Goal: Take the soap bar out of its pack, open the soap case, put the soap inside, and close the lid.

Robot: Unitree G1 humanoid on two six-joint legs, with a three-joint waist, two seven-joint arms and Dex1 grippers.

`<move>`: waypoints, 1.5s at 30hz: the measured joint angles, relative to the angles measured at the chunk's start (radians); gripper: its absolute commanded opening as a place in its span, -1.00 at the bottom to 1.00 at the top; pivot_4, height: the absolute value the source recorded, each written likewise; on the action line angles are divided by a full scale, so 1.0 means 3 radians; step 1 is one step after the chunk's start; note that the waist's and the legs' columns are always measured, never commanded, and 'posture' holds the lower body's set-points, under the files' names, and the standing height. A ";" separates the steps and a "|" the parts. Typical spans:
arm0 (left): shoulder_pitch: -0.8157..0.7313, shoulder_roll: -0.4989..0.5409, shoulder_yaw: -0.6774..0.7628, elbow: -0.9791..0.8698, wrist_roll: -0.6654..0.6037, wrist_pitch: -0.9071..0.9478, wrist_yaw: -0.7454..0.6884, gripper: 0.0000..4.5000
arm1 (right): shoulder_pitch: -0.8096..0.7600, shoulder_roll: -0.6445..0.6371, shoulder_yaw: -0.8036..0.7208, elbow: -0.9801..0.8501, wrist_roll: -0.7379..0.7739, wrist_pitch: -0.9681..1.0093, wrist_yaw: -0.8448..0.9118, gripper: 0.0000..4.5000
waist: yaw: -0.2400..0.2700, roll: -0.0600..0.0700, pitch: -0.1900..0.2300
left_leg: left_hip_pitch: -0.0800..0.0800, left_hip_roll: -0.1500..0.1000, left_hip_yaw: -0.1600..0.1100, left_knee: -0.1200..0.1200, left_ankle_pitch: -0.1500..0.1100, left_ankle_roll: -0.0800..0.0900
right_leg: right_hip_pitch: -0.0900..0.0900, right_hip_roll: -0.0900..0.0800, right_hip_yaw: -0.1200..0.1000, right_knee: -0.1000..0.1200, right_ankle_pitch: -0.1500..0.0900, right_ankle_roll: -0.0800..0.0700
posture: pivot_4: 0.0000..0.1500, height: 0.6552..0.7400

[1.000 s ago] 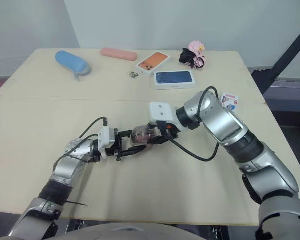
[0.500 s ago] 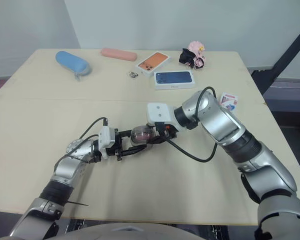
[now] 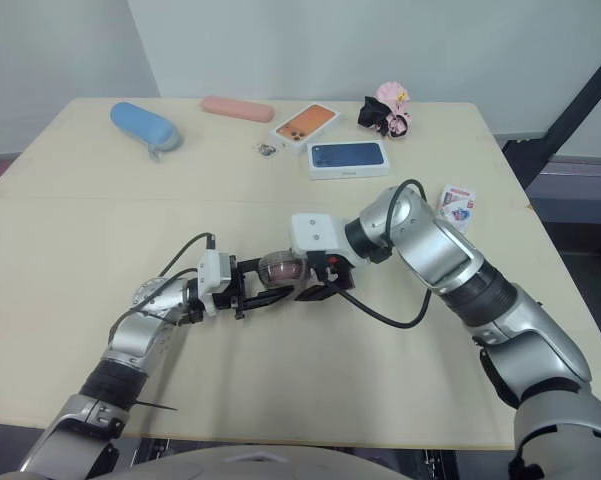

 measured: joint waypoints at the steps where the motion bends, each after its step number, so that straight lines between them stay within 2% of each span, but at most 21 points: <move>1: -0.0001 0.0000 0.0000 0.0000 0.0000 0.0000 0.0003 -0.14 | 0.0000 0.0000 0.0000 0.0003 -0.0001 0.0000 0.0000 0.76 | 0.0001 0.0000 0.0000 | 0.0000 0.0000 0.0000 0.0000 0.0000 0.0000 | 0.0000 0.0000 0.0000 0.0000 0.0000 0.0000 | 1.00 1.00; 12: -0.0001 0.0000 -0.0002 0.0000 0.0001 0.0004 0.0034 -0.14 | 0.0000 -0.0117 -0.0135 0.0016 0.0002 -0.0035 -0.0022 0.76 | 0.0000 0.0000 0.0000 | 0.0000 0.0000 0.0000 0.0000 0.0000 0.0000 | 0.0000 0.0000 0.0000 -0.0001 0.0000 0.0000 | 1.00 1.00; 22: -0.0002 0.0007 -0.0003 0.0000 0.0000 0.0018 0.0049 -0.14 | 0.0161 -0.0288 -0.0688 0.0048 0.0156 -0.0142 -0.0101 0.76 | 0.0003 -0.0001 0.0000 | -0.0001 0.0000 0.0000 0.0000 0.0000 0.0000 | 0.0001 0.0001 0.0000 -0.0002 0.0000 0.0000 | 1.00 1.00; 25: -0.0002 0.0010 -0.0002 0.0001 -0.0002 0.0021 0.0050 -0.14 | 0.0316 -0.0389 -0.0832 0.0070 0.0269 -0.0162 -0.0040 0.43 | 0.0005 -0.0001 0.0000 | -0.0001 0.0000 0.0000 0.0000 0.0000 0.0000 | 0.0002 0.0001 0.0001 -0.0005 0.0000 0.0000 | 1.00 1.00; 26: -0.0003 0.0017 0.0001 0.0001 -0.0002 0.0021 0.0050 -0.14 | 0.0370 -0.0413 -0.0879 0.0071 0.0318 -0.0148 -0.0025 0.23 | 0.0002 -0.0001 0.0000 | -0.0001 0.0000 0.0000 0.0000 0.0000 0.0000 | 0.0002 0.0001 0.0001 -0.0005 0.0000 0.0000 | 1.00 1.00; 33: -0.0008 0.0016 0.0010 0.0000 -0.0017 0.0069 0.0055 -0.14 | 0.0701 -0.0462 -0.1026 0.0142 0.0487 -0.0283 0.0065 -0.76 | -0.0002 -0.0001 0.0000 | 0.0000 0.0000 0.0000 -0.0001 0.0000 0.0000 | 0.0003 0.0001 0.0000 -0.0006 0.0000 0.0000 | 1.00 1.00; 34: -0.0008 0.0011 0.0016 -0.0001 -0.0035 0.0097 0.0060 -0.14 | 0.0717 -0.0459 -0.1066 0.0143 0.0538 -0.0285 0.0090 -0.95 | -0.0002 0.0000 0.0000 | 0.0000 0.0000 0.0000 -0.0001 0.0000 0.0001 | 0.0003 0.0001 0.0001 -0.0006 0.0000 0.0000 | 1.00 1.00; 39: -0.0009 0.0002 0.0025 -0.0019 -0.0046 0.0176 0.0077 -0.14 | 0.0716 -0.0451 -0.1222 0.0075 0.0786 -0.0201 0.0115 -0.98 | 0.0000 0.0000 0.0000 | 0.0001 0.0000 0.0000 -0.0001 0.0000 0.0001 | 0.0005 0.0001 0.0000 -0.0007 0.0000 0.0000 | 1.00 1.00; 45: 0.0000 0.0005 0.0033 -0.0044 -0.0045 0.0209 0.0093 -0.14 | 0.0573 -0.0367 -0.1230 -0.0265 0.1057 0.0225 -0.0037 -0.98 | -0.0004 0.0000 0.0001 | 0.0002 0.0000 0.0000 -0.0001 0.0000 0.0001 | 0.0005 0.0001 0.0001 -0.0007 0.0000 0.0000 | 1.00 1.00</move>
